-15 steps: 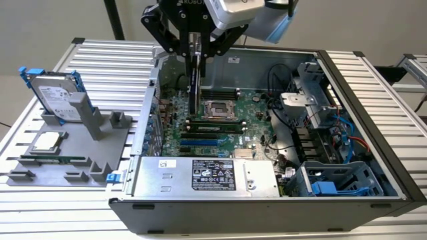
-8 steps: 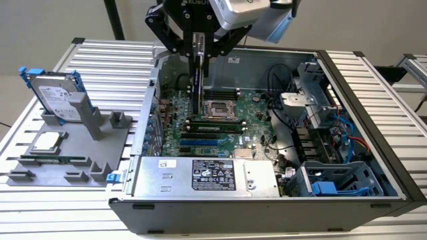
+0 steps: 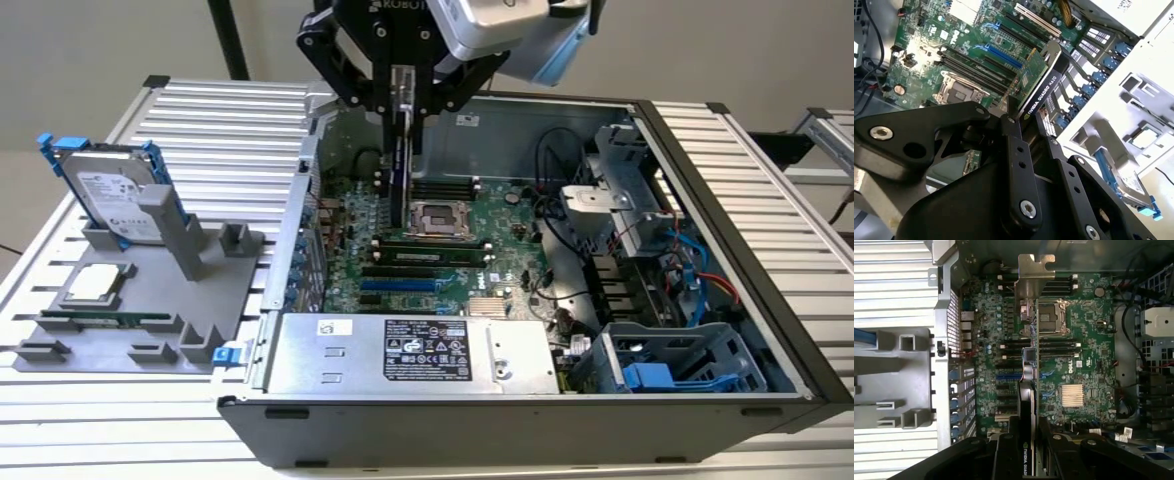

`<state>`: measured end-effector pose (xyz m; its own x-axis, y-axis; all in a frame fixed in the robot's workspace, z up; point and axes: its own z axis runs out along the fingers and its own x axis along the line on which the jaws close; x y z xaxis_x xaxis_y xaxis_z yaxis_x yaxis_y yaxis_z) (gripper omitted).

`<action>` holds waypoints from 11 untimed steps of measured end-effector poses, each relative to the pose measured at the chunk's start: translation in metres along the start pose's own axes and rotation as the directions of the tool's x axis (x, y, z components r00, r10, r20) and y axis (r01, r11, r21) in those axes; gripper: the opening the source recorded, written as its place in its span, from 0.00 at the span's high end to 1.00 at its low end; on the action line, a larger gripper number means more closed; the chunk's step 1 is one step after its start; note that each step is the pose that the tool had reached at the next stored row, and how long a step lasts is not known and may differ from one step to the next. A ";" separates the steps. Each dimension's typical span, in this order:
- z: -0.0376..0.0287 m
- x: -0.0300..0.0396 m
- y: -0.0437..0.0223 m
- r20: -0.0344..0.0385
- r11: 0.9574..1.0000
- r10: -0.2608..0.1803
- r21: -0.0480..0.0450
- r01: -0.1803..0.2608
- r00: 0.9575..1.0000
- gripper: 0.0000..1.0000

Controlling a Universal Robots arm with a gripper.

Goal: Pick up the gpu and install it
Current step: 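Pick up the gpu and move the gpu toward the slot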

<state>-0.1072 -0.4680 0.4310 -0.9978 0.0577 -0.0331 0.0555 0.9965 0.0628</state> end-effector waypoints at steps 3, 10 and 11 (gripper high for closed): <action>0.0000 -0.0011 0.0001 0.000 1.000 0.000 0.000 0.000 1.000 1.00; 0.0002 -0.0042 0.0002 0.000 1.000 0.000 0.000 0.000 1.000 1.00; 0.0002 -0.0047 0.0003 0.000 1.000 0.000 0.000 0.000 1.000 1.00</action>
<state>-0.1025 -0.4680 0.4310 -0.9978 0.0577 -0.0331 0.0556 0.9965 0.0628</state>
